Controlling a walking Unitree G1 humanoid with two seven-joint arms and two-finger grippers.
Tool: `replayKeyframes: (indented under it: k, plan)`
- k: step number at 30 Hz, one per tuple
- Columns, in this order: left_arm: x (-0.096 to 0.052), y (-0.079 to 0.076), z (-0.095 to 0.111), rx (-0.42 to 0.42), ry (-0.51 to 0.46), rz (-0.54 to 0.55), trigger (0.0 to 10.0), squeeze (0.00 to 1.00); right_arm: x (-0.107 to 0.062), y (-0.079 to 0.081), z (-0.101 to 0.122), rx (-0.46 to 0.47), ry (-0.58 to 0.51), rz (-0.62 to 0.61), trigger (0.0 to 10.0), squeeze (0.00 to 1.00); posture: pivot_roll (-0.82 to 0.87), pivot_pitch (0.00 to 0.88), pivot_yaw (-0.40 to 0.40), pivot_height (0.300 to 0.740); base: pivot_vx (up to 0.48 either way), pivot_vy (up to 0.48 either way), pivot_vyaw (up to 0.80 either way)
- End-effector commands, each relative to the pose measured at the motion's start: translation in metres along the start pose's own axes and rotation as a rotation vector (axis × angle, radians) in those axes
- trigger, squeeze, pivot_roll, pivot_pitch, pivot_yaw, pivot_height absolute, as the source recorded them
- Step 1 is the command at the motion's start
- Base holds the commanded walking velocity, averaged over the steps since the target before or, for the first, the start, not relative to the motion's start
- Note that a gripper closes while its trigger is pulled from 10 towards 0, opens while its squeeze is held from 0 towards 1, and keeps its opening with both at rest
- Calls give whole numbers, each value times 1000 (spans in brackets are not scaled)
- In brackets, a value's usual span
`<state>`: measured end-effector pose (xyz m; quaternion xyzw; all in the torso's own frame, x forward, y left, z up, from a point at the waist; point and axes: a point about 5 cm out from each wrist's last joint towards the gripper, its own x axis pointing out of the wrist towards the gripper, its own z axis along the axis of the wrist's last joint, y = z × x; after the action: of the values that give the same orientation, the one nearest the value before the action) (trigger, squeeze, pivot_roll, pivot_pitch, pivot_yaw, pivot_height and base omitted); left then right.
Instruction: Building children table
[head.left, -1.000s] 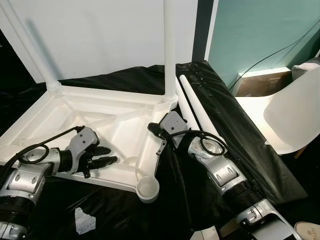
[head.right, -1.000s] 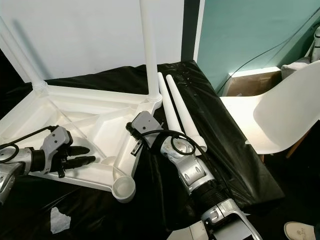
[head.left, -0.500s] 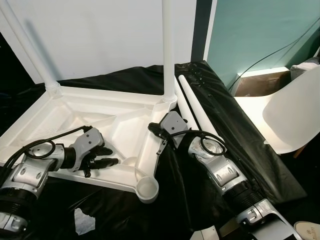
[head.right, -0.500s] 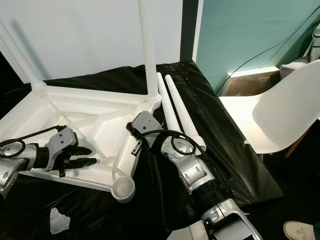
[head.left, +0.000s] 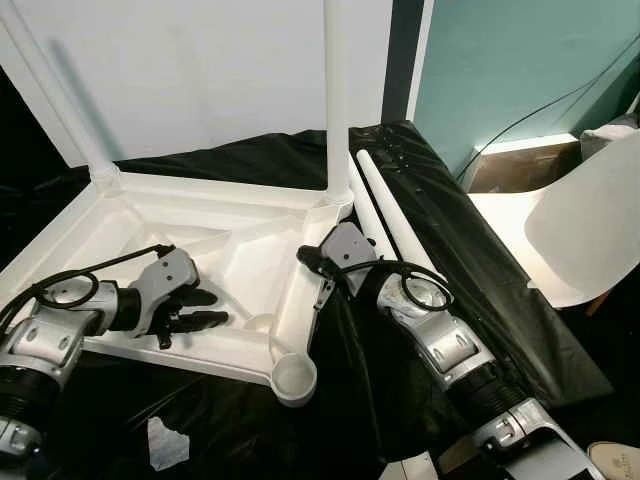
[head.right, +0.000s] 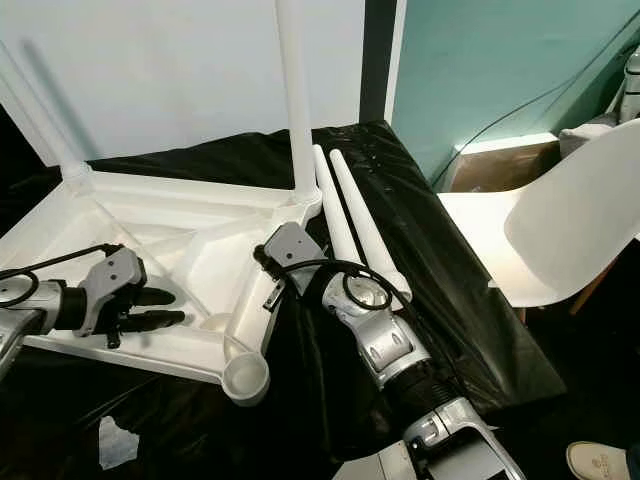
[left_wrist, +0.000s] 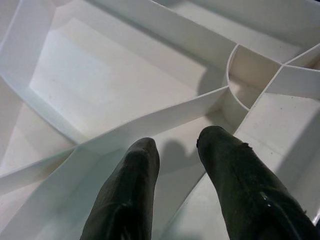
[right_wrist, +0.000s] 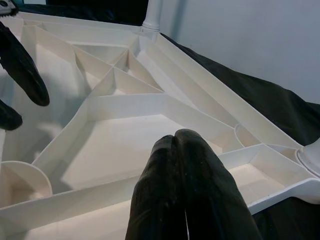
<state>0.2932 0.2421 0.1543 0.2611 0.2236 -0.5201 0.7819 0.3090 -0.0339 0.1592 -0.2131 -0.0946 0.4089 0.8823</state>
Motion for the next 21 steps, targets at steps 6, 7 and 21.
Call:
replayKeyframes:
  k: [6, 7, 21]
  plan:
    - [-6, -25, -5, 15, 25, -406, 10000, 0, -2, -1, -1, -4, 10, 0, 10000, 0, -21, 0, 45, 740, 0, 0, 0]
    - [-6, -25, -5, 15, 25, -406, 10000, 0, -2, -1, -1, -4, 10, 0, 10000, 0, -21, 0, 45, 740, 0, 0, 0]
    - [45, -42, -24, 94, 76, -323, 10000, 0, 0, 0, 0, -6, 4, 5, 10000, 0, -18, 0, 39, 740, 0, 0, 0]
